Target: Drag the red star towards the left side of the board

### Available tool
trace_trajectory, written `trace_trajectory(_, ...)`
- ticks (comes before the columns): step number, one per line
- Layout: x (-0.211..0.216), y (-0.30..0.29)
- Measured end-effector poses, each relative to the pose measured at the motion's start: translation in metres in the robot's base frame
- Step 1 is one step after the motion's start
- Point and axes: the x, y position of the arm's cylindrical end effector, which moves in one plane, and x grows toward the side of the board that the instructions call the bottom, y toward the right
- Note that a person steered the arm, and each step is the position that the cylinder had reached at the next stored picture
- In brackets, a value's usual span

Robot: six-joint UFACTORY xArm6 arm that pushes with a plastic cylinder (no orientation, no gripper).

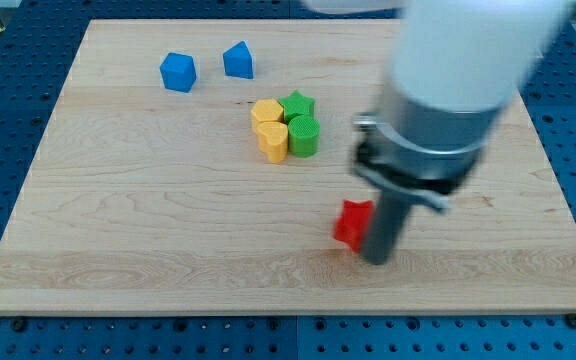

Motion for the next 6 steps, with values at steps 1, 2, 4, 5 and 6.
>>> trace_trajectory(1, -0.005, -0.072)
trace_trajectory(2, 0.005, -0.068)
trace_trajectory(4, 0.025, 0.063)
trace_trajectory(5, -0.015, 0.076)
trace_trajectory(6, -0.038, 0.013)
